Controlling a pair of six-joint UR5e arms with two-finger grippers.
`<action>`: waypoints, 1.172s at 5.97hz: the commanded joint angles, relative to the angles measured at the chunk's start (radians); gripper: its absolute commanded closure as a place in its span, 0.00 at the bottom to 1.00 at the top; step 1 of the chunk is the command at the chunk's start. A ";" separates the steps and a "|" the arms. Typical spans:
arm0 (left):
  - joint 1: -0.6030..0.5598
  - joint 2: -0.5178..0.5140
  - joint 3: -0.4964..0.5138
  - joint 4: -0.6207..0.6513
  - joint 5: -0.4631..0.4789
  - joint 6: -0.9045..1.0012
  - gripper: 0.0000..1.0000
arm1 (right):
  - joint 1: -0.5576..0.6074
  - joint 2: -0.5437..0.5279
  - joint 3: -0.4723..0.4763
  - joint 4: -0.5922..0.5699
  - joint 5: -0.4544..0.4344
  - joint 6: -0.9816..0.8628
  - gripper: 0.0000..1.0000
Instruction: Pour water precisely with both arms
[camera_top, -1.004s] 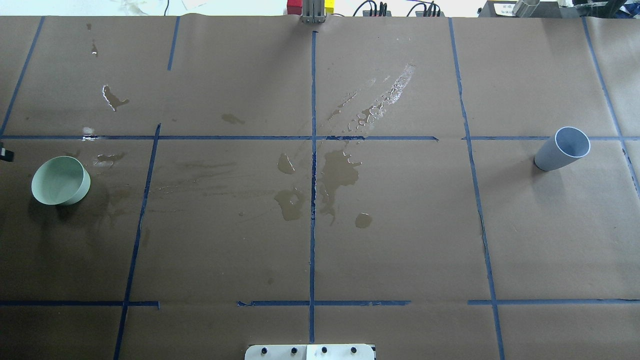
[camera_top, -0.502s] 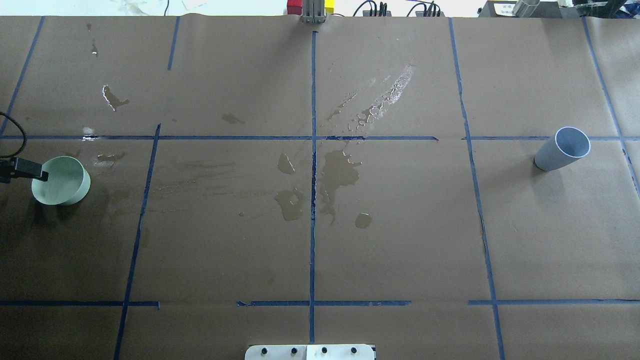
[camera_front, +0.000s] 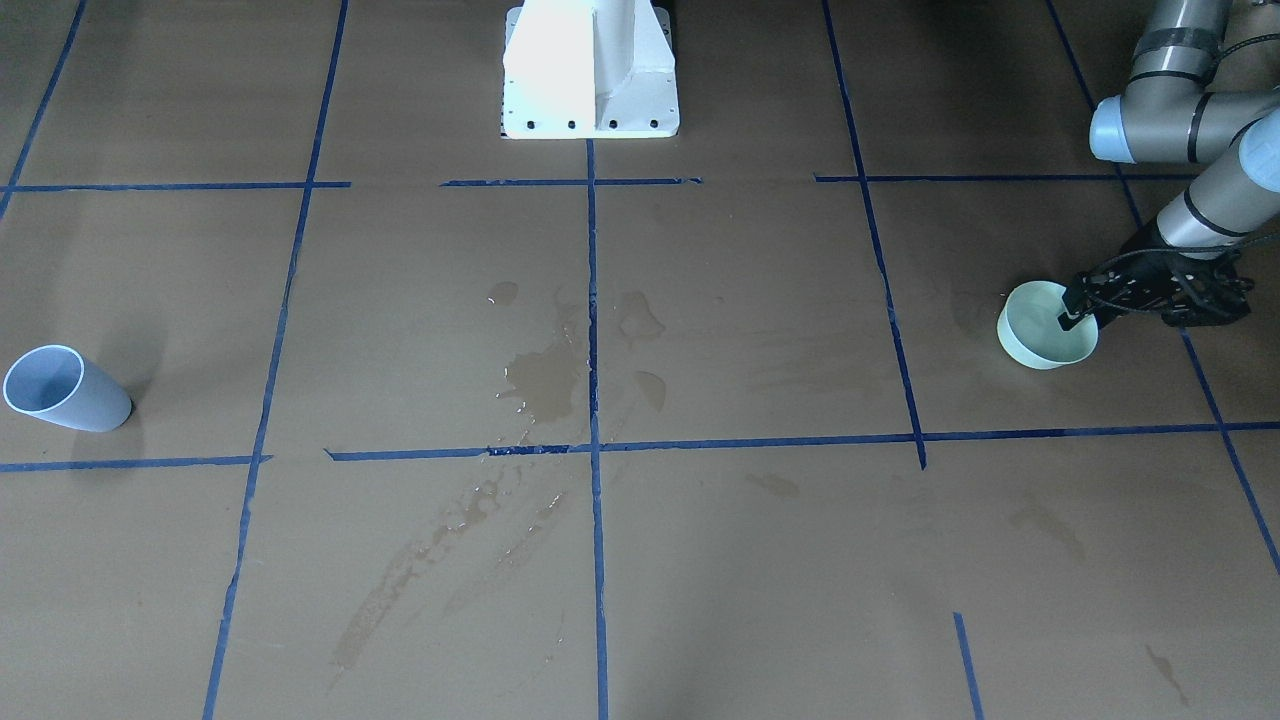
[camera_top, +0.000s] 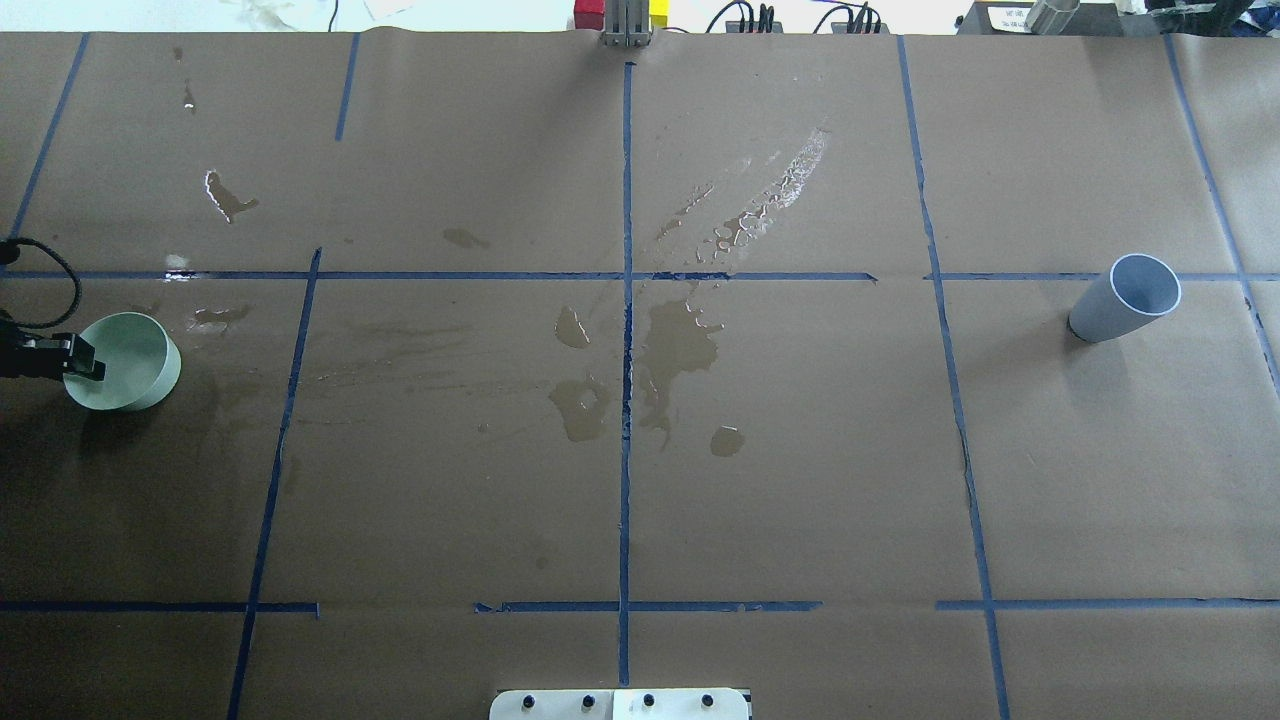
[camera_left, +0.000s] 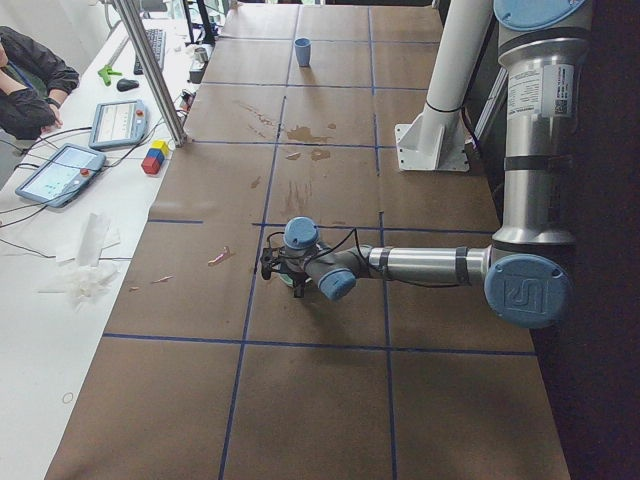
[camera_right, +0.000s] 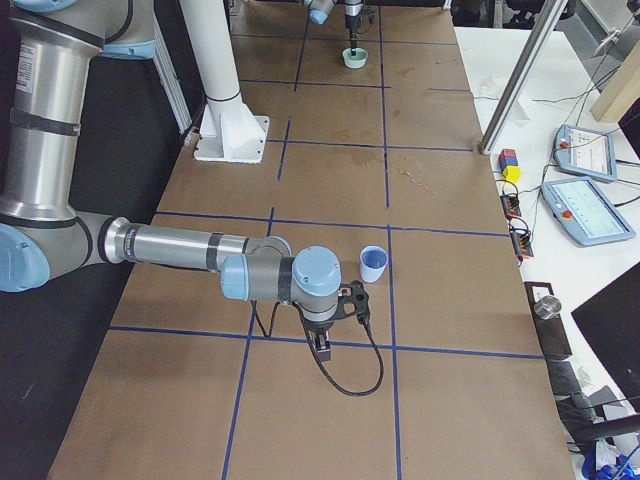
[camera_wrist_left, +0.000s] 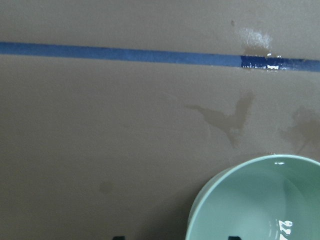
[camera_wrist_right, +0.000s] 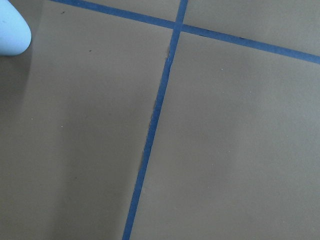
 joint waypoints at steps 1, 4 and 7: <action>0.007 -0.014 -0.002 -0.004 -0.001 -0.021 1.00 | 0.000 -0.001 0.000 -0.001 0.000 0.000 0.00; 0.046 -0.164 -0.047 0.015 -0.010 -0.239 1.00 | 0.000 -0.001 0.000 0.001 0.000 0.000 0.00; 0.198 -0.376 -0.101 0.193 0.054 -0.401 1.00 | 0.000 -0.002 -0.001 0.001 0.000 -0.002 0.00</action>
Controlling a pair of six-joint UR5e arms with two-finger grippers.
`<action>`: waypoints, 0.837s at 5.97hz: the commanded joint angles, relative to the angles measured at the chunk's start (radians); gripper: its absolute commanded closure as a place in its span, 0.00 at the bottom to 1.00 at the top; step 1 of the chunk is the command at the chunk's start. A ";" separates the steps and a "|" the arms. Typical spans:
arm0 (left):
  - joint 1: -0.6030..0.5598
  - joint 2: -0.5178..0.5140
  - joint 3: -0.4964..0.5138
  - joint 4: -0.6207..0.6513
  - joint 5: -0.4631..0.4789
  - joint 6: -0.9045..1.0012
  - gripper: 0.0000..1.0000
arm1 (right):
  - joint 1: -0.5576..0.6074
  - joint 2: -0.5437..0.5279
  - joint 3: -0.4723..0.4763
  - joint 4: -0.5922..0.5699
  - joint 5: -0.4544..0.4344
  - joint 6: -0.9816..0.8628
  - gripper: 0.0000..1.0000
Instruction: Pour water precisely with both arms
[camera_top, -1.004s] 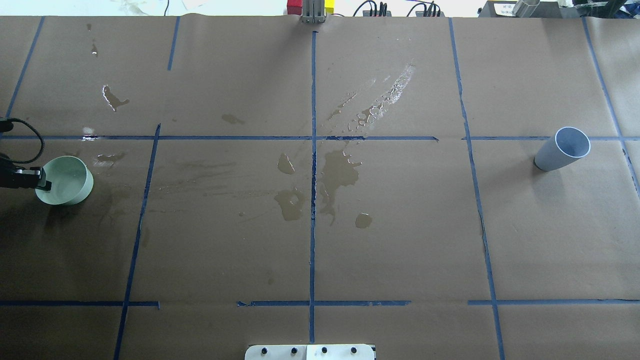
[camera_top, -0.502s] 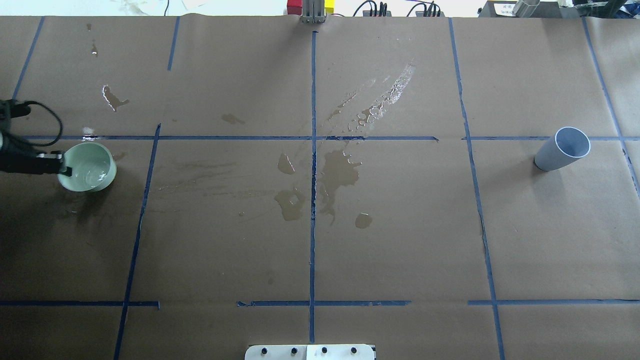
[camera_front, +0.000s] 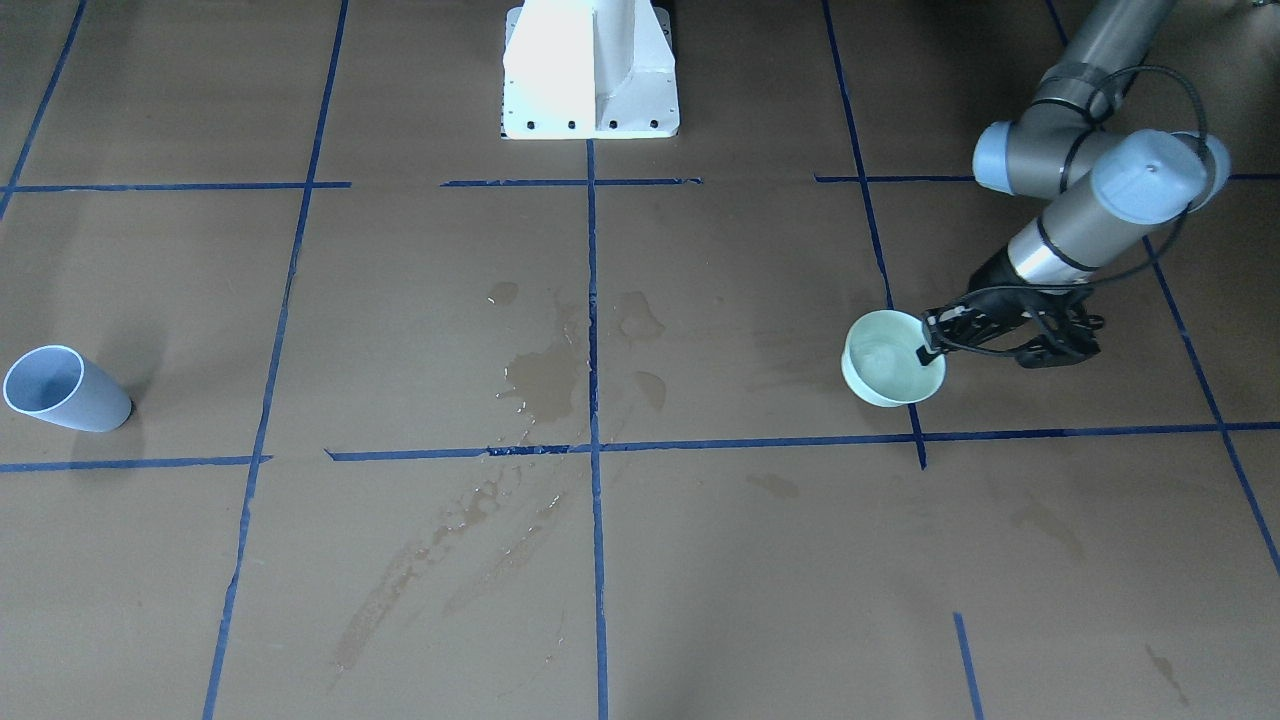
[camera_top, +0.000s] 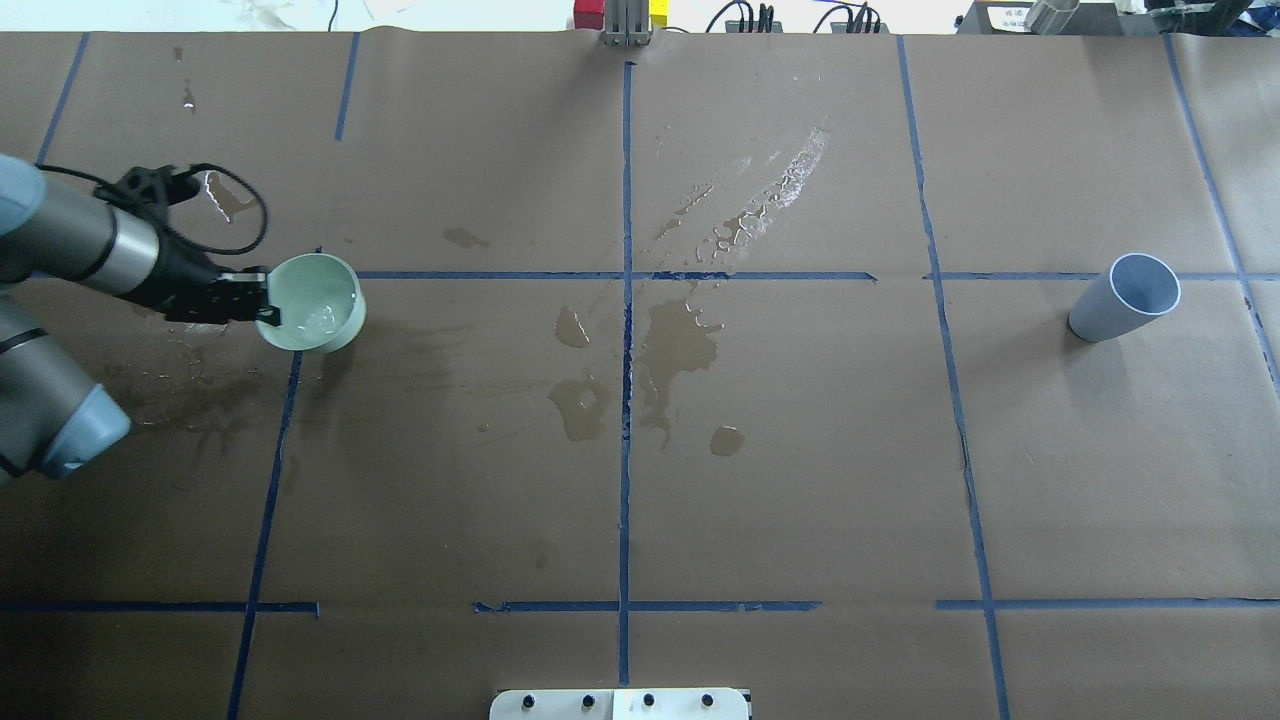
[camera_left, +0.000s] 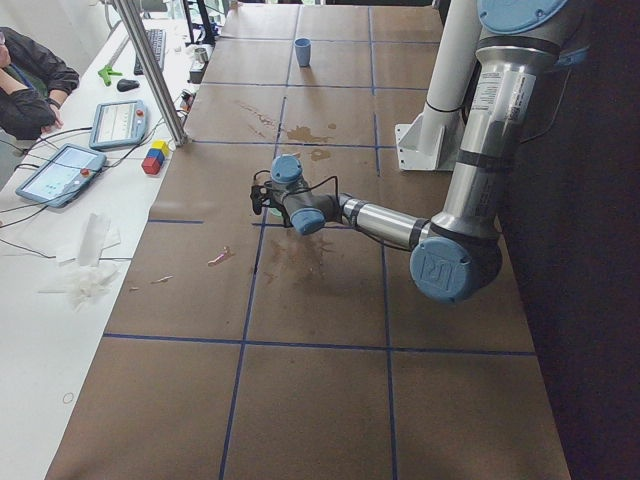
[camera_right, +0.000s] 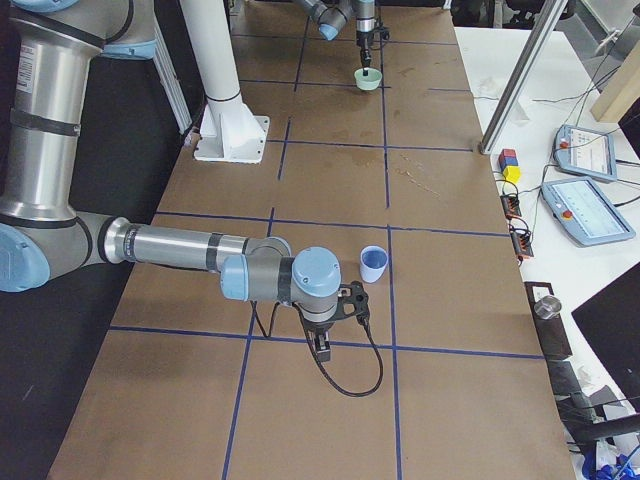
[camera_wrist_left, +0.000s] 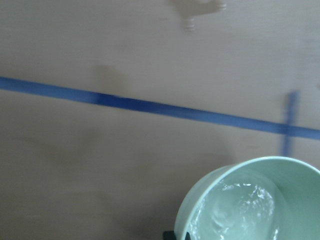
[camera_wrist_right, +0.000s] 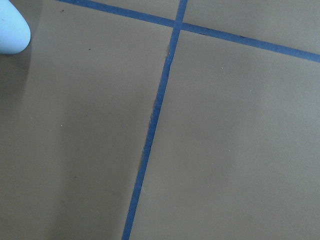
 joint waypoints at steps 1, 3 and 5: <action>0.123 -0.164 -0.060 0.222 0.101 -0.110 1.00 | 0.000 -0.008 -0.001 0.000 0.000 0.000 0.00; 0.274 -0.336 -0.039 0.366 0.222 -0.236 1.00 | 0.000 -0.008 -0.002 -0.002 0.000 0.000 0.00; 0.334 -0.435 0.051 0.366 0.290 -0.280 1.00 | 0.000 -0.009 -0.004 -0.002 0.000 0.000 0.00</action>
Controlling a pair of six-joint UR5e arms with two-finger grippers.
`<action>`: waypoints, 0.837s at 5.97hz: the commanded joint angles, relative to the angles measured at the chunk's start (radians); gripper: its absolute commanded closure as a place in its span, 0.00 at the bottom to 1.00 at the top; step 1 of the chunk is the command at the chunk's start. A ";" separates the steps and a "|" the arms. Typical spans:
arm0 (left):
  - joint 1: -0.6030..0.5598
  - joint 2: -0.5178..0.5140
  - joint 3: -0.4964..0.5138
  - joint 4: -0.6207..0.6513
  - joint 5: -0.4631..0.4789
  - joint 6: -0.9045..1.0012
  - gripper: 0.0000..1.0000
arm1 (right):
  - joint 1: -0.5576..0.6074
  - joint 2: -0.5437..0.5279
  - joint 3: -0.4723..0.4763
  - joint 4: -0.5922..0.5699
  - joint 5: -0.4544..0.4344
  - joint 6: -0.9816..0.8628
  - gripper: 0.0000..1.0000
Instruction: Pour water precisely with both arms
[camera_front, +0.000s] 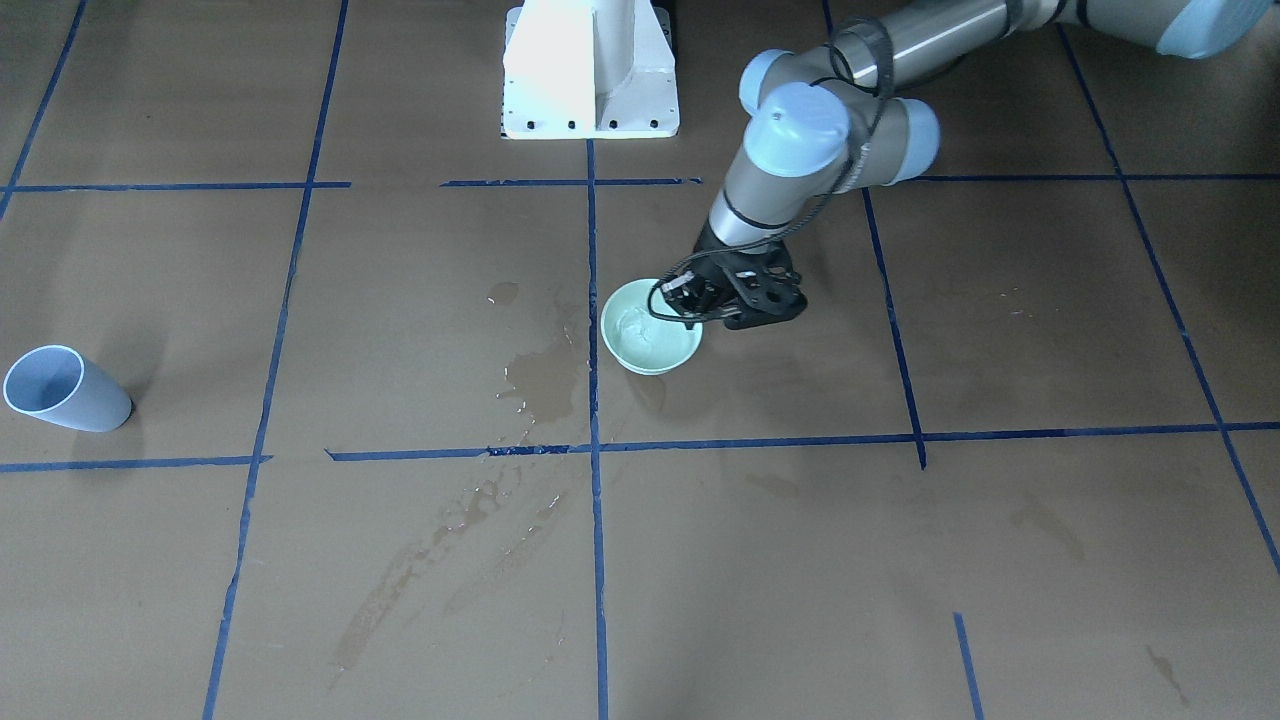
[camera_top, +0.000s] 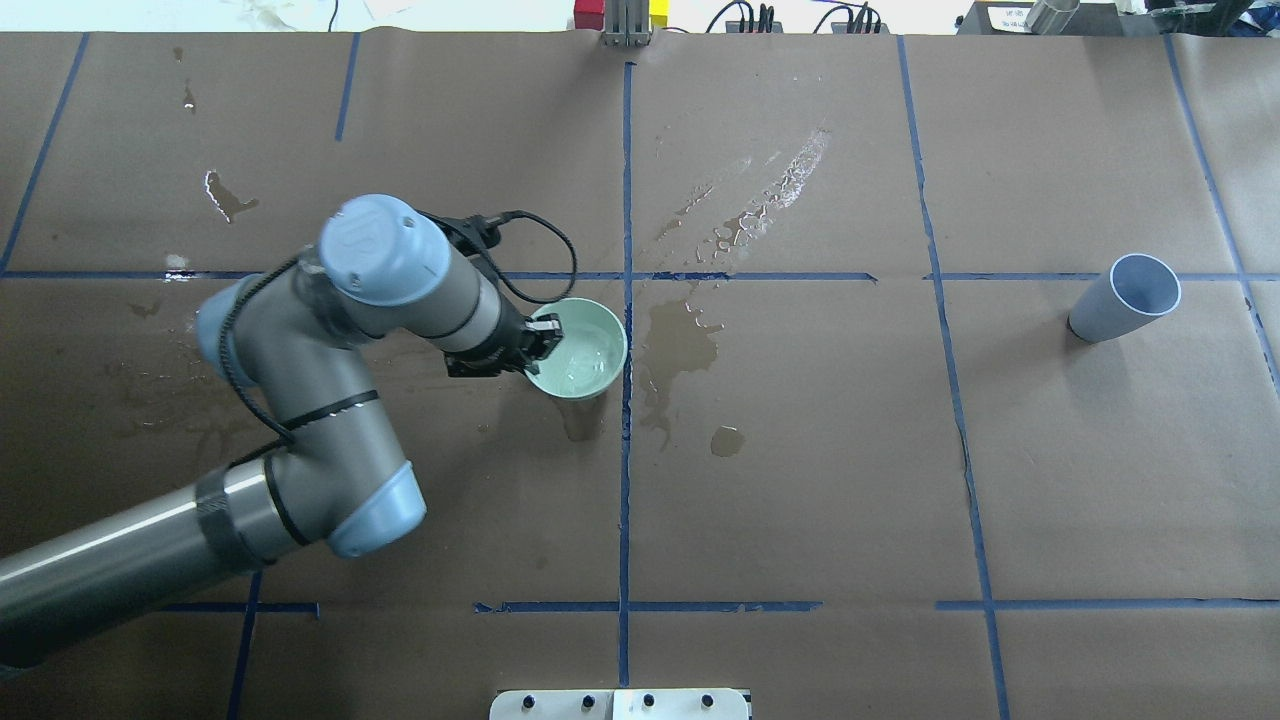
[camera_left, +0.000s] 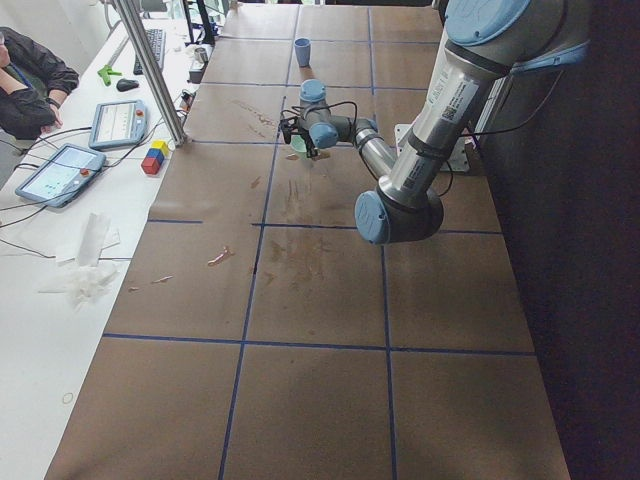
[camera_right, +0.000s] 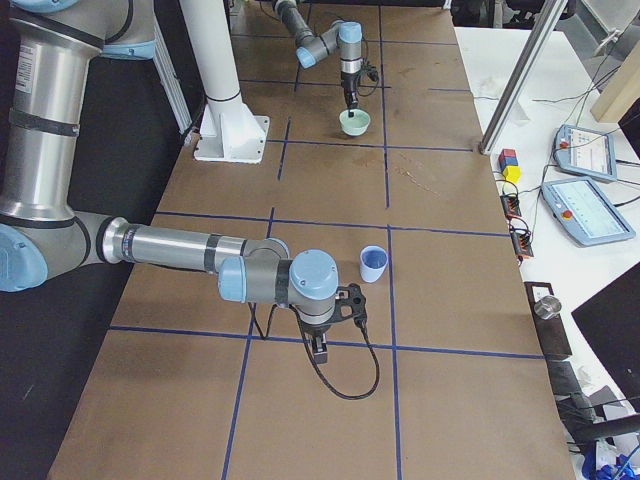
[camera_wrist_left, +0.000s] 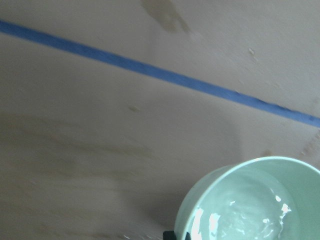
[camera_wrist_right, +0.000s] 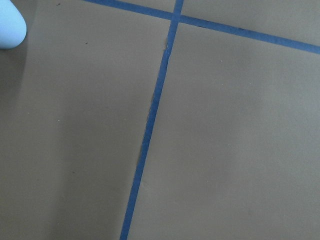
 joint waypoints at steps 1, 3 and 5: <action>0.038 -0.082 0.075 0.005 0.045 -0.019 1.00 | 0.000 -0.001 -0.001 0.001 0.000 0.000 0.00; 0.043 -0.079 0.080 0.005 0.045 -0.017 0.66 | 0.000 0.001 -0.001 0.001 0.000 -0.003 0.00; 0.047 -0.078 0.074 0.006 0.046 -0.008 0.00 | 0.000 0.001 0.007 0.001 0.000 0.006 0.00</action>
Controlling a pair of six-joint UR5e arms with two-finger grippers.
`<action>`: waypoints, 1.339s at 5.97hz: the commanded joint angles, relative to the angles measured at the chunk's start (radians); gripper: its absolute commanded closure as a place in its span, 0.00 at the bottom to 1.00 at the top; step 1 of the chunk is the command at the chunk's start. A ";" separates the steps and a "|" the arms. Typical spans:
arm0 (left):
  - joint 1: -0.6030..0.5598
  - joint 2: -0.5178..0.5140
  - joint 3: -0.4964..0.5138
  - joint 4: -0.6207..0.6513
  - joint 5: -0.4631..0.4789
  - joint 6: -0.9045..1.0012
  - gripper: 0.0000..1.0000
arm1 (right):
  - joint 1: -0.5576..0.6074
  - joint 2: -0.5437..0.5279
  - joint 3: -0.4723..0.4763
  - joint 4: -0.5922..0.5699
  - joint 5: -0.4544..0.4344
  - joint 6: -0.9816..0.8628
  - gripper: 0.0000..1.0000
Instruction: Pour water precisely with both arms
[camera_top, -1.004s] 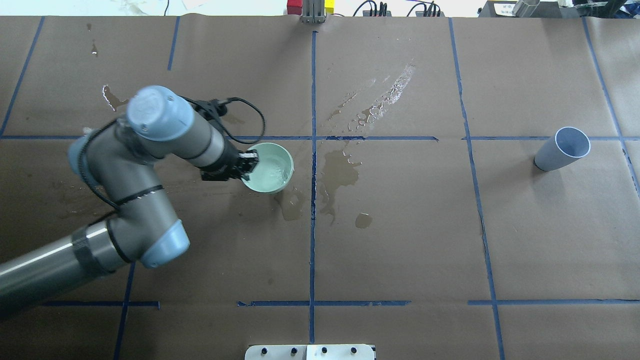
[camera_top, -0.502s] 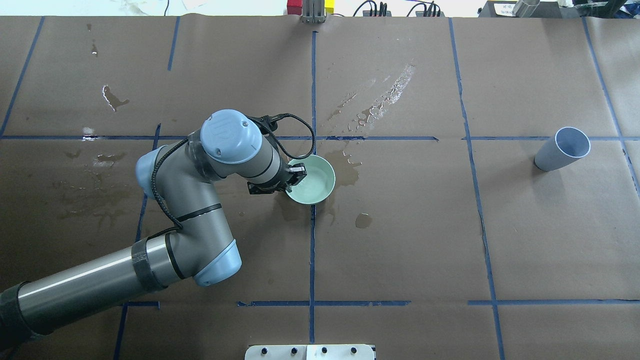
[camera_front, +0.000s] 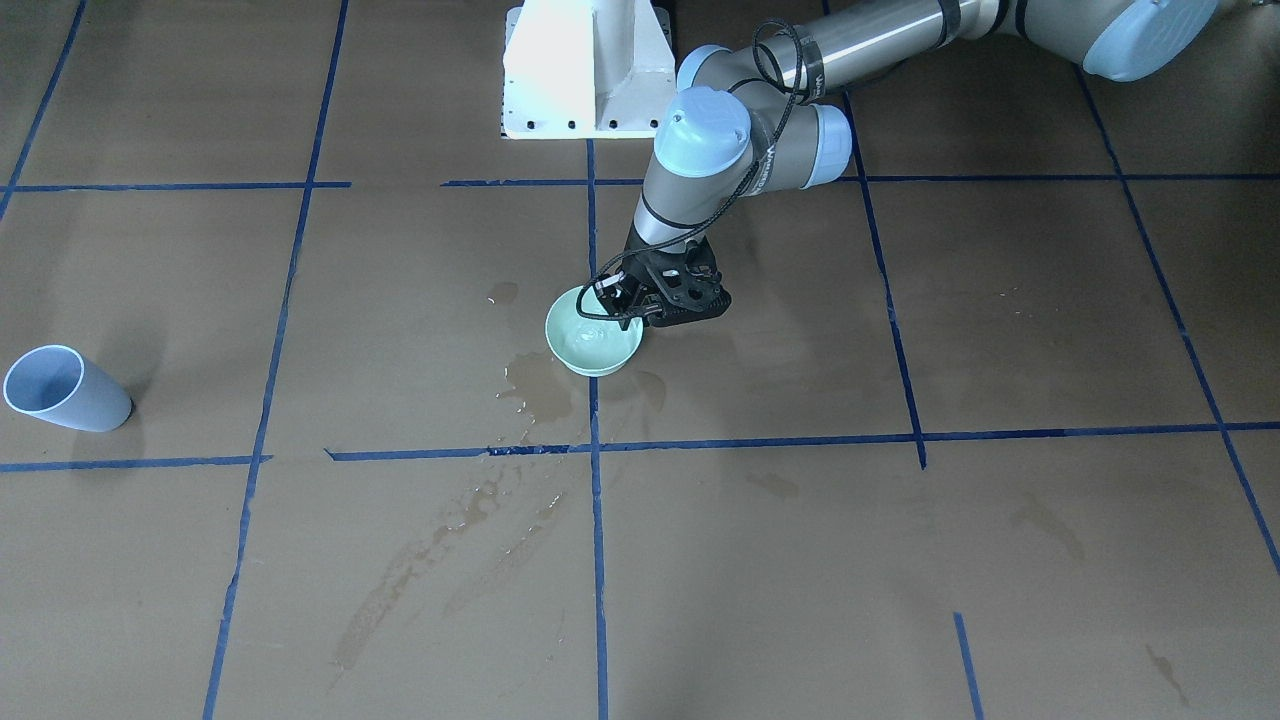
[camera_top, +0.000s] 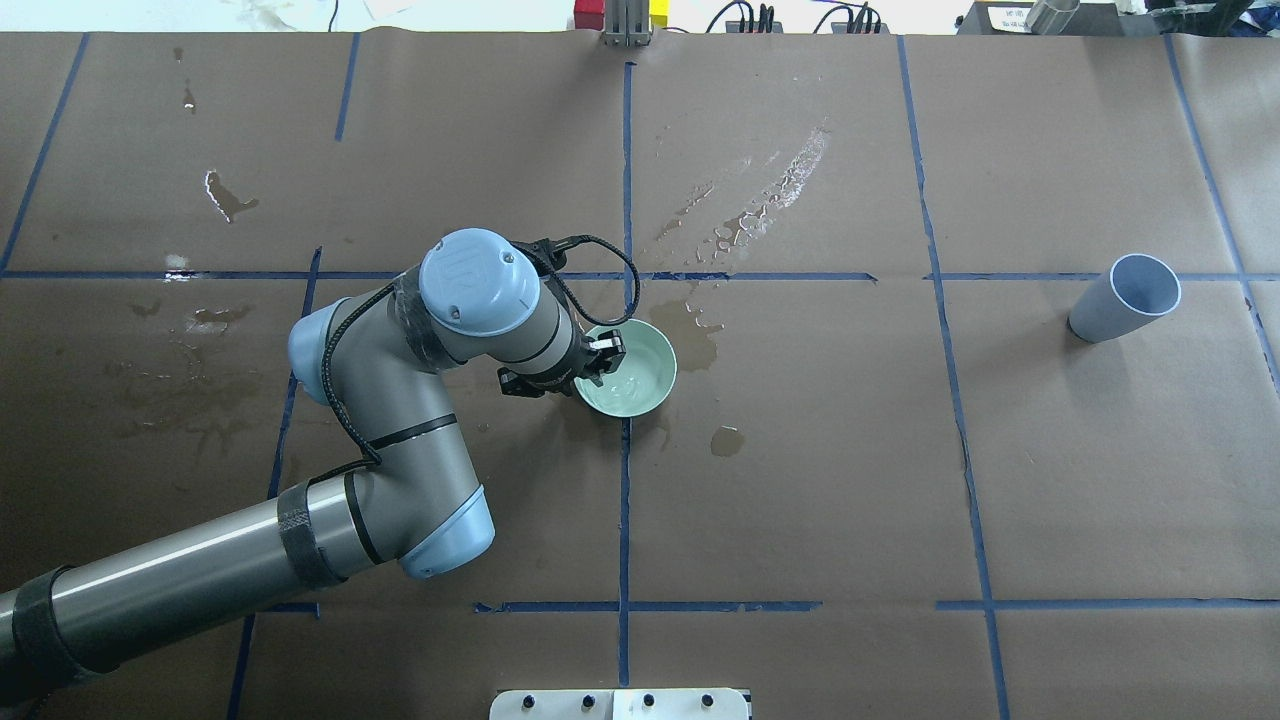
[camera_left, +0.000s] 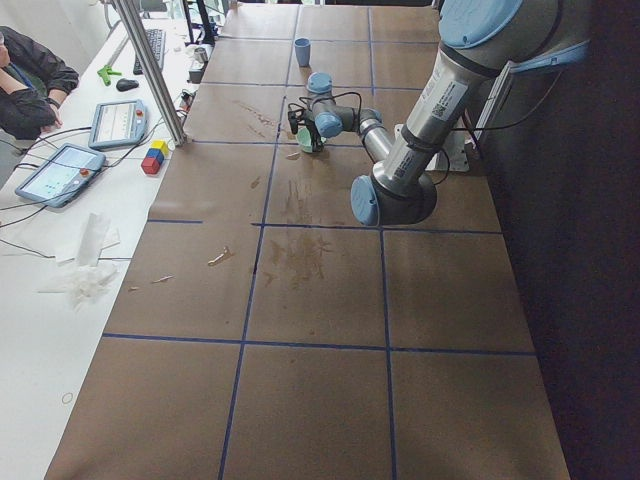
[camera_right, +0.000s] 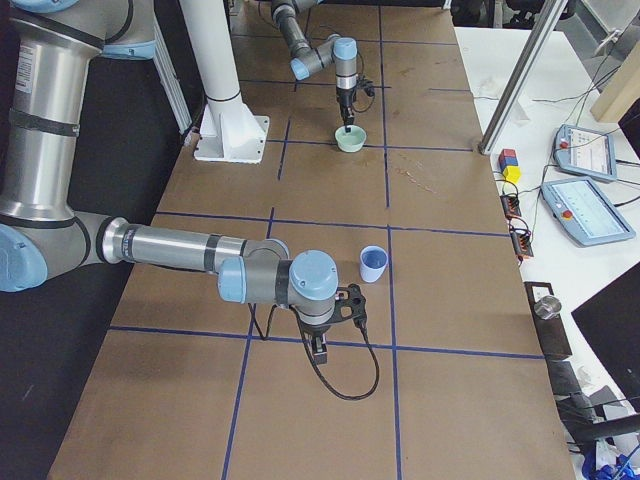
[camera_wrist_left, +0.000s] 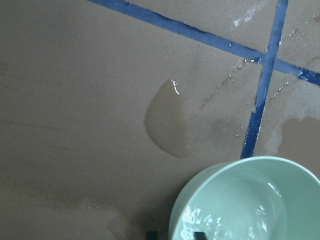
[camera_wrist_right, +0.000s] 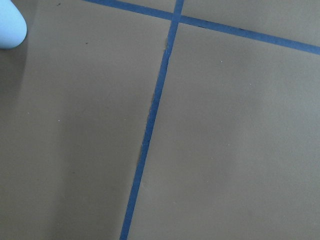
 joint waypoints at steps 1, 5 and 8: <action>-0.003 0.007 -0.028 0.022 -0.007 0.013 0.00 | 0.000 0.003 0.027 0.002 0.002 0.007 0.00; -0.034 0.167 -0.421 0.296 -0.072 0.200 0.00 | -0.023 0.005 0.094 0.157 0.101 0.171 0.01; -0.035 0.202 -0.404 0.288 -0.059 0.201 0.00 | -0.248 -0.001 0.135 0.501 0.059 0.730 0.00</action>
